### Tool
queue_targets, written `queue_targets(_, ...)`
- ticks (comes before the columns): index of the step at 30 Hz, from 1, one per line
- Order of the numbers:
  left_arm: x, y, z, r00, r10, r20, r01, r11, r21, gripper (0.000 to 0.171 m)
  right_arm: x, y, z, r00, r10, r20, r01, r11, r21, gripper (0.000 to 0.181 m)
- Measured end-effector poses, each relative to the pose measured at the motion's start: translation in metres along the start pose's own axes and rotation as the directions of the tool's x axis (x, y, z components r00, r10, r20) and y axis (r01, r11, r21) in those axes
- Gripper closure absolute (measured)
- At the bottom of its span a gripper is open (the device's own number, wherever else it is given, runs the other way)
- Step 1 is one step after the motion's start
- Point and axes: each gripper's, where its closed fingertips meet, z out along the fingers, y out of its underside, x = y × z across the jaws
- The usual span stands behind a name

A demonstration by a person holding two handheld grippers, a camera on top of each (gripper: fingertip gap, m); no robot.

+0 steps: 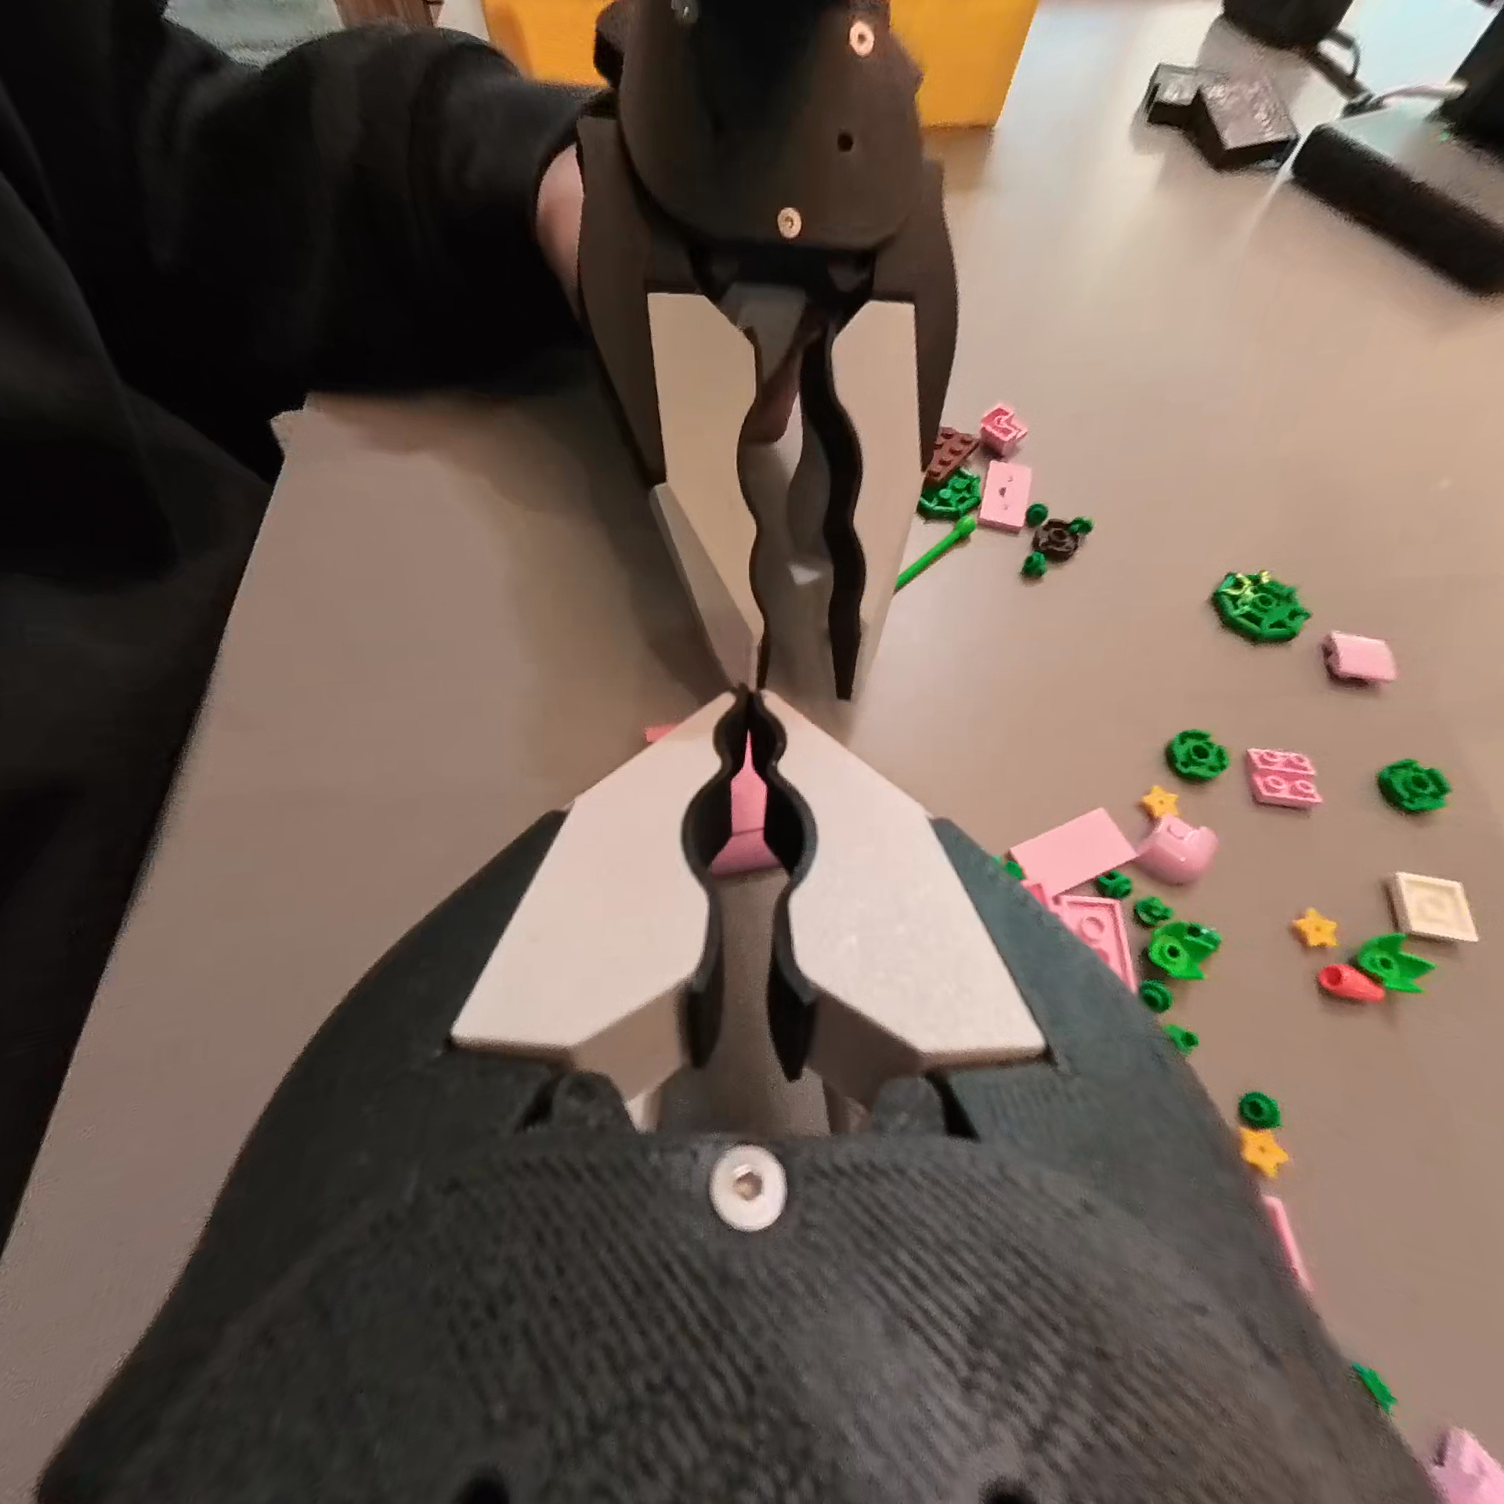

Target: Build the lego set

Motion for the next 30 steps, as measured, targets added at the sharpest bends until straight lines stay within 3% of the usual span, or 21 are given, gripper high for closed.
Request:
queue_targets(3,0.000,0.000,0.000,1.000,-0.004,-0.002,0.004,1.000,0.001,0.149,0.001,0.024,0.015,1.000,0.001,-0.013,-0.002,0.992,-0.128,0.181)
queue_targets(5,0.000,0.000,0.000,1.000,-0.005,-0.001,0.005,1.000,0.002,0.149,0.001,0.024,0.012,1.000,-0.022,-0.016,0.019,0.989,-0.147,0.181)
queue_targets(12,0.000,0.000,0.000,1.000,0.000,-0.002,0.000,1.000,0.000,0.149,0.010,-0.005,-0.010,0.999,0.015,-0.043,-0.014,0.999,0.029,0.181)
queue_targets(16,0.000,0.000,0.000,1.000,0.000,-0.002,0.000,1.000,0.000,0.149,-0.002,0.027,0.013,1.000,-0.006,0.000,0.006,0.989,-0.148,0.180)
queue_targets(19,0.001,-0.001,0.000,1.000,0.006,-0.007,-0.006,1.000,0.006,0.146,0.001,0.019,0.009,1.000,-0.016,-0.019,0.014,0.992,-0.128,0.181)
queue_targets(23,0.008,-0.004,0.001,0.999,0.019,-0.034,-0.019,1.000,0.020,0.138,0.007,0.002,-0.009,1.000,0.024,-0.019,-0.025,1.000,-0.011,0.181)
queue_targets(27,0.008,-0.002,0.004,1.000,0.026,-0.017,-0.026,1.000,-0.002,0.137,0.010,0.010,-0.013,1.000,0.010,-0.029,-0.011,0.999,-0.038,0.181)
queue_targets(30,0.007,-0.001,0.005,1.000,0.026,-0.009,-0.026,1.000,-0.011,0.138,0.000,0.023,-0.003,0.999,0.025,0.040,-0.021,0.994,-0.104,0.181)
